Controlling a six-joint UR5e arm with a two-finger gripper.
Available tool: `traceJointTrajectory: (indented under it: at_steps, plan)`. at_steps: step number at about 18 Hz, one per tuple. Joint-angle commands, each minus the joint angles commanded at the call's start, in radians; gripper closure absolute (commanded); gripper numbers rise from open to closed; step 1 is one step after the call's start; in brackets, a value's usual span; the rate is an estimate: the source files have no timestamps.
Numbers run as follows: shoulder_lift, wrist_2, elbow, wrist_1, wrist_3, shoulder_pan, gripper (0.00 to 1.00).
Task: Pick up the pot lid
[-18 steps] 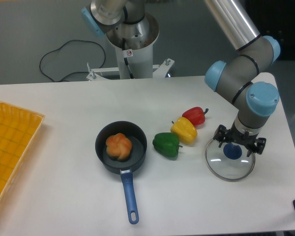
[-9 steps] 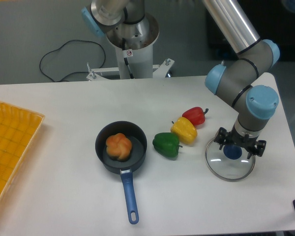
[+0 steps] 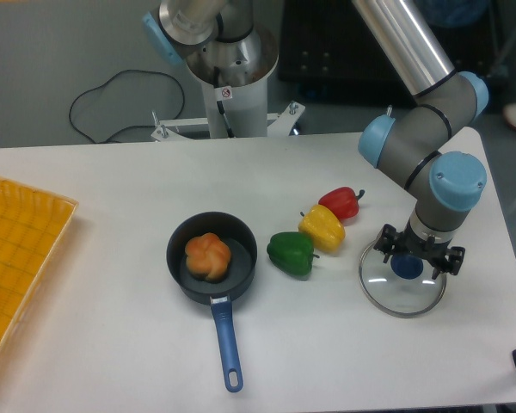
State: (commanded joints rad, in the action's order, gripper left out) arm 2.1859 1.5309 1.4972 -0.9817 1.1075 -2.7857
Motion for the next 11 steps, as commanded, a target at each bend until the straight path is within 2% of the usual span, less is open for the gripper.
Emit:
traceJointTrajectory:
  at_steps: [11]
  plan:
    - [-0.002,0.000,0.006,0.000,-0.002,0.003,0.19]
